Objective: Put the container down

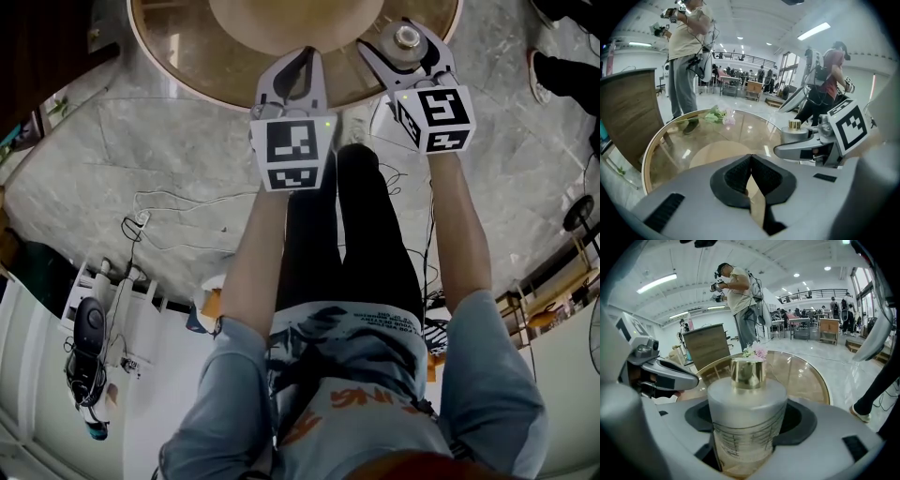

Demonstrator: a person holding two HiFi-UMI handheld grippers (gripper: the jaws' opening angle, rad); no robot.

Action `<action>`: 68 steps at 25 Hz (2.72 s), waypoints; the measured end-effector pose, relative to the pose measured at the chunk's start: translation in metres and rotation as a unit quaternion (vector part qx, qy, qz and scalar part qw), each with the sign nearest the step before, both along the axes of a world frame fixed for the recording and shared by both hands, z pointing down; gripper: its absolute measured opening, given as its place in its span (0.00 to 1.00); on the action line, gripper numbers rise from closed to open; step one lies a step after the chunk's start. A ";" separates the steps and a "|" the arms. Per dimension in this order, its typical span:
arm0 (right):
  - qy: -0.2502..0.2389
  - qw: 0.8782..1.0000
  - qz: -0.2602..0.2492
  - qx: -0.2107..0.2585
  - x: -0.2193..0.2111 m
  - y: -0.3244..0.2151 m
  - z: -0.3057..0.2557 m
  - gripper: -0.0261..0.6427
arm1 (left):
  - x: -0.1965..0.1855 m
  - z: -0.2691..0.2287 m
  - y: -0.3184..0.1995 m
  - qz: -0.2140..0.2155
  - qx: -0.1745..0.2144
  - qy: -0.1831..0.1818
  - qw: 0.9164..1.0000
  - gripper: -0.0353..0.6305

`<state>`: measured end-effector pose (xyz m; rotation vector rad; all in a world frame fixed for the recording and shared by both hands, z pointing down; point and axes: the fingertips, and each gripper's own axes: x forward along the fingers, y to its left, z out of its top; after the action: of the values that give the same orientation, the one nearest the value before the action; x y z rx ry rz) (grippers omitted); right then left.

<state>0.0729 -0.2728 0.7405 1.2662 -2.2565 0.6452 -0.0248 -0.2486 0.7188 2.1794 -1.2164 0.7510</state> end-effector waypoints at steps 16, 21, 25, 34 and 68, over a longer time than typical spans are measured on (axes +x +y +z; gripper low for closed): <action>0.022 0.999 -0.002 0.026 -0.009 -0.095 0.033 0.56 | 0.000 0.018 -0.040 -0.006 -0.011 -0.003 1.000 0.09; 0.035 0.999 -0.010 0.025 -0.012 -0.102 0.044 0.56 | 0.000 0.020 -0.037 -0.005 -0.015 -0.003 1.000 0.09; 0.031 0.999 -0.011 0.030 -0.015 -0.104 0.046 0.56 | -0.002 0.025 -0.035 -0.004 -0.020 -0.005 1.000 0.09; 0.040 0.999 -0.028 0.022 -0.015 -0.095 0.052 0.57 | 0.003 0.021 -0.030 -0.005 -0.019 -0.002 1.000 0.09; -0.018 0.996 -0.004 -0.082 0.029 0.127 -0.039 0.06 | 0.002 -0.079 0.097 -0.074 -0.011 0.006 0.997 0.09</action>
<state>0.1023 -0.1453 0.7015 1.1746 -2.1854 0.8373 -0.0226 -0.1518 0.6400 2.0481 -1.3401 0.6851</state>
